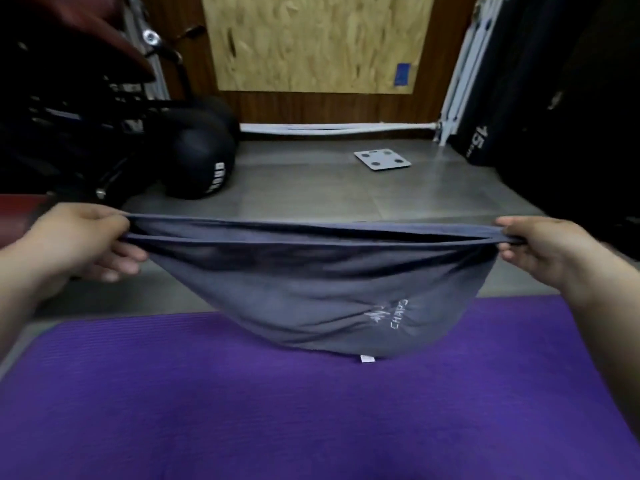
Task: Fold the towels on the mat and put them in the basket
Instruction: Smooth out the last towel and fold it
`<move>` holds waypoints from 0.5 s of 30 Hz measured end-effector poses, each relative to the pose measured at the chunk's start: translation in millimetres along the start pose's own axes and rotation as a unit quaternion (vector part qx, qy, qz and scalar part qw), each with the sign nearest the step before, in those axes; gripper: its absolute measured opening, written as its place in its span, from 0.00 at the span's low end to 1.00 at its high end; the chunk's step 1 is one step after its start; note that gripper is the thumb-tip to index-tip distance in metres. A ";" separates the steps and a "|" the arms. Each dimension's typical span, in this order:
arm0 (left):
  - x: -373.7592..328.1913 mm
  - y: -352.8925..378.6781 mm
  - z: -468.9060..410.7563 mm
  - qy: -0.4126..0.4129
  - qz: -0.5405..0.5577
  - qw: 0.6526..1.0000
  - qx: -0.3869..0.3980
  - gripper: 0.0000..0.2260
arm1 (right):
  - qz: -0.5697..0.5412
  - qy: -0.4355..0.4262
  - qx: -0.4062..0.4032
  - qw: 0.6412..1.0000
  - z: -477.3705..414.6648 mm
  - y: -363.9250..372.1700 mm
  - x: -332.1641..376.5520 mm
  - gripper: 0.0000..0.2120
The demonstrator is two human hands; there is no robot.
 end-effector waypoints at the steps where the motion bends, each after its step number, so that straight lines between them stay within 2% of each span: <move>1: 4.3 -1.5 4.2 0.002 0.016 1.000 0.008 0.15 | 0.004 0.011 0.011 1.000 -1.1 11.7 -0.6 0.15; 4: 18.4 1.2 3.9 -0.004 0.110 0.994 0.014 0.16 | -0.001 0.037 0.023 0.999 -8.8 50.5 -1.4 0.12; 6: 18.6 1.4 -1.5 -0.026 0.188 0.982 -0.016 0.16 | 0.002 0.026 0.010 1.000 -18.0 70.7 5.4 0.10; 8: 11.1 0.0 -11.3 -0.035 0.279 0.958 -0.049 0.14 | 0.000 0.000 -0.005 1.000 -21.0 83.0 23.8 0.08; 11: -4.7 -5.8 -23.3 0.010 0.369 0.925 -0.085 0.08 | -0.022 -0.061 -0.040 0.997 -23.0 84.2 55.9 0.13; 15: -20.1 -6.1 -20.6 0.057 0.402 0.905 -0.127 0.09 | -0.043 -0.145 -0.071 0.986 -16.0 59.3 74.6 0.15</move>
Point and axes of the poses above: each hand's wrist, its own z-axis away from the middle knuckle, its own y-axis out of the palm, x = y × z, the point moved 2 cm from there along -z, towards the middle knuckle, and after that the axes turned 15 degrees about z, right-handed, at the moved point
